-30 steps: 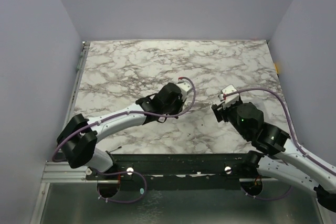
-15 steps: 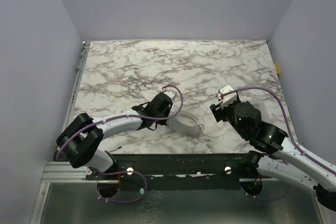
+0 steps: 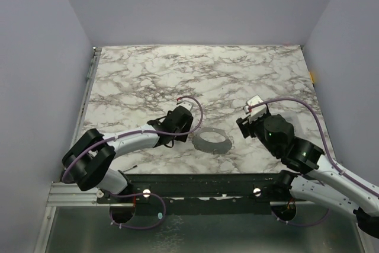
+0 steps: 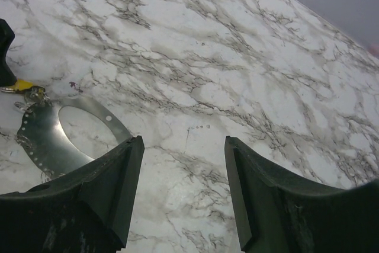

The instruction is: Put the keys on the keyring

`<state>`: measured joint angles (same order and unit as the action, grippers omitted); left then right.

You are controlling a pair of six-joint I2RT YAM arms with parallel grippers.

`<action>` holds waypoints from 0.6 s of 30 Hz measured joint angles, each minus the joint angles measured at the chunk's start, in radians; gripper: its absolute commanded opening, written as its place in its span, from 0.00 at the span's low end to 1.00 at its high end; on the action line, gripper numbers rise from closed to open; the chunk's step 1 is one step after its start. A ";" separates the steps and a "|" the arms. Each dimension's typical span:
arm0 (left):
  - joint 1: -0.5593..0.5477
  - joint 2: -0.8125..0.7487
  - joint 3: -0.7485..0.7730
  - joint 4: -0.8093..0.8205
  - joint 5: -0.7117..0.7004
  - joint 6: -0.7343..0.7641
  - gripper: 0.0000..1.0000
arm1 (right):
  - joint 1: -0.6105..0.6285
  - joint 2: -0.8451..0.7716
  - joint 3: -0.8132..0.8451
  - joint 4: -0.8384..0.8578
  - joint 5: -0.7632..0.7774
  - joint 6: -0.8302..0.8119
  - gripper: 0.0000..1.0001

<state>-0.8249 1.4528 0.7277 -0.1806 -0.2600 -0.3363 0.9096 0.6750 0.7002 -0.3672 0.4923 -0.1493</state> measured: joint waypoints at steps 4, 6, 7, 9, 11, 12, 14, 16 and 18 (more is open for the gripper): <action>0.000 -0.044 0.047 -0.122 -0.113 -0.004 0.77 | 0.000 0.000 0.000 0.000 -0.013 0.000 0.66; 0.000 -0.078 0.087 -0.188 -0.179 -0.003 0.85 | 0.000 -0.001 0.000 0.000 -0.023 0.001 0.66; 0.000 -0.112 0.120 -0.231 -0.224 0.003 0.88 | 0.000 -0.002 -0.001 0.000 -0.031 0.003 0.66; 0.000 -0.176 0.159 -0.277 -0.297 0.016 0.90 | 0.000 -0.004 -0.008 0.009 -0.051 0.008 0.66; 0.000 -0.247 0.171 -0.294 -0.351 0.040 0.89 | 0.000 -0.002 -0.026 0.027 -0.083 0.025 0.64; 0.000 -0.286 0.171 -0.303 -0.370 0.059 0.88 | 0.000 0.003 -0.035 0.035 -0.104 0.037 0.63; 0.000 -0.337 0.164 -0.313 -0.391 0.095 0.87 | 0.000 0.026 -0.050 0.053 -0.157 0.074 0.60; 0.000 -0.360 0.148 -0.314 -0.405 0.118 0.85 | 0.000 0.066 -0.055 0.080 -0.220 0.128 0.56; 0.000 -0.368 0.122 -0.315 -0.413 0.134 0.85 | 0.000 0.127 -0.058 0.119 -0.288 0.202 0.53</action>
<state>-0.8249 1.0847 0.8494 -0.4953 -0.6727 -0.2028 0.9096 0.8021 0.6422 -0.2485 0.2043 0.0525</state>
